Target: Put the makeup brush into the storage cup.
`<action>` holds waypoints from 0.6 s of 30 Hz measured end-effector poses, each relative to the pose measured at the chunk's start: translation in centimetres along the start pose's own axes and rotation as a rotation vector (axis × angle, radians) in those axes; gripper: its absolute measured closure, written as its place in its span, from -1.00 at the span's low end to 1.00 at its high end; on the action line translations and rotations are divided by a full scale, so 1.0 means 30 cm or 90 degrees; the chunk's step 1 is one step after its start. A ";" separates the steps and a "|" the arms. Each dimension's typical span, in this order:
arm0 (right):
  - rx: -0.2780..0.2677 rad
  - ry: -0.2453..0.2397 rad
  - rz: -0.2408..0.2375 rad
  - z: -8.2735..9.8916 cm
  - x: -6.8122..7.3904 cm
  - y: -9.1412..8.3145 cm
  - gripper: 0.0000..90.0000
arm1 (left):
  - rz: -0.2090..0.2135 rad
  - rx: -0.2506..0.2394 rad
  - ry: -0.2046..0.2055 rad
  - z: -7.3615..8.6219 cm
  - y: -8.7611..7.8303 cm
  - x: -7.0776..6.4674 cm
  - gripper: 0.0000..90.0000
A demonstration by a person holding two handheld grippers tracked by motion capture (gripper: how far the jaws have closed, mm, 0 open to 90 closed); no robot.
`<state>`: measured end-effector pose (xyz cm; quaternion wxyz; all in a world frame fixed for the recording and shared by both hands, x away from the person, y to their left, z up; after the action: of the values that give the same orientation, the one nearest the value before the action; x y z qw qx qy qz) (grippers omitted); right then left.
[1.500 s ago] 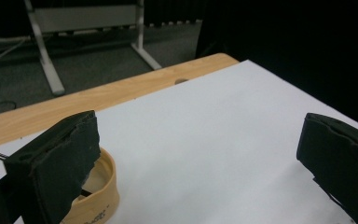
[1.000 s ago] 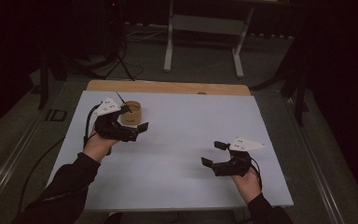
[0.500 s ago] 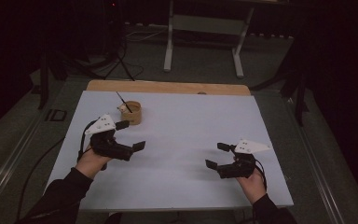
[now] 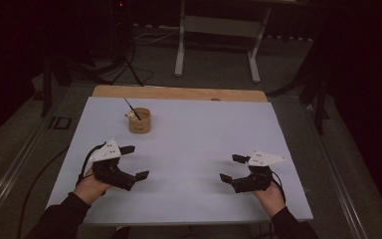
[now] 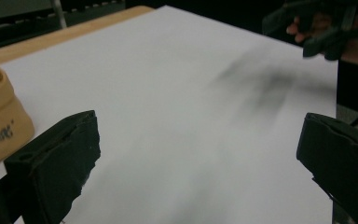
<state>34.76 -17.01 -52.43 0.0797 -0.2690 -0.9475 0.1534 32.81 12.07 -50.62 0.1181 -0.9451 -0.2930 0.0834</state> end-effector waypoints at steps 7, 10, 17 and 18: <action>0.005 0.004 -0.015 0.015 0.012 -0.001 -0.69 | 0.020 0.020 0.022 0.101 -0.039 -0.011 -1.00; 0.000 0.013 -0.020 0.021 0.012 -0.005 -0.70 | 0.022 0.018 0.020 0.114 -0.045 -0.011 -1.00; -0.001 0.022 -0.017 0.032 0.004 -0.014 -0.70 | 0.030 0.007 0.017 0.149 -0.060 -0.026 -1.00; 0.000 0.021 -0.016 0.034 0.002 -0.016 -0.69 | 0.030 0.007 0.017 0.149 -0.060 -0.026 -1.00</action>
<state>34.24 -17.61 -53.21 0.0970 -0.2595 -0.9493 0.1484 30.20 13.86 -54.35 0.1252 -0.9520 -0.2689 0.0752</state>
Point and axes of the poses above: each handheld gripper's, and its own axes: y roughly forward along the jaws, z roughly out of its underside, x roughly to its left, the point moved 10 cm from there along y, roughly forward along the jaws, and after that the axes turned 9 degrees about -x, right-handed, at the moved point
